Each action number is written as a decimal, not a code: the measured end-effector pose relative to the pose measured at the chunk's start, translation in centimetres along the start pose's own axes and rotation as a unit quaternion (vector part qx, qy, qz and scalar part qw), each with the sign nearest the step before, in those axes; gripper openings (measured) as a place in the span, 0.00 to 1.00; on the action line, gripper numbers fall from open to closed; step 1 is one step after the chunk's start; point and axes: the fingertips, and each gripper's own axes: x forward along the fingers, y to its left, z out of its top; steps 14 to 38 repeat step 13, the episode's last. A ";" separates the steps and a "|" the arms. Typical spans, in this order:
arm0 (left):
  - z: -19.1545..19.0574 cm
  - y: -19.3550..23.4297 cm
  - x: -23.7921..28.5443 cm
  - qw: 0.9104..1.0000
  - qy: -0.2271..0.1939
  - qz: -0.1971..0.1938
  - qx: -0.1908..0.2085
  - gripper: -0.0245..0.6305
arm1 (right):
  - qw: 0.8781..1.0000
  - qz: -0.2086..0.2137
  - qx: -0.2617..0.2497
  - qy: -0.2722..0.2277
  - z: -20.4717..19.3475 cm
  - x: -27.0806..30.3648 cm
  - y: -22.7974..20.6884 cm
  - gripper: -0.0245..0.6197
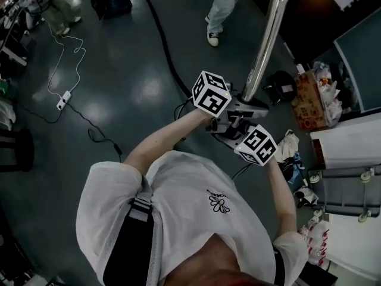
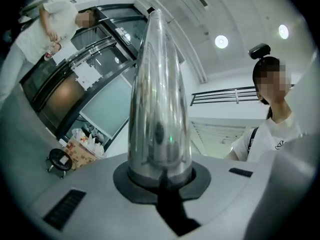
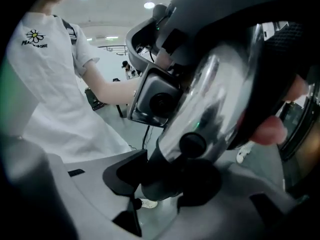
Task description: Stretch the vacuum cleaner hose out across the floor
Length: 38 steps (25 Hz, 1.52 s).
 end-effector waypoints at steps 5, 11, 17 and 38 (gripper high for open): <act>1.1 1.0 -1.5 1.000 -0.016 -0.003 -0.010 0.11 | 1.000 0.006 -0.003 -0.002 1.1 0.8 -0.8 0.35; 2.0 2.5 -3.1 0.999 -0.022 -0.003 -0.024 0.10 | 1.000 0.012 0.004 0.001 2.0 2.1 -1.9 0.35; 2.2 3.1 -3.4 0.999 -0.023 -0.004 -0.025 0.10 | 1.000 0.013 0.003 0.001 2.2 2.4 -2.5 0.35; 2.2 3.1 -3.4 0.999 -0.023 -0.004 -0.025 0.10 | 1.000 0.013 0.003 0.001 2.2 2.4 -2.5 0.35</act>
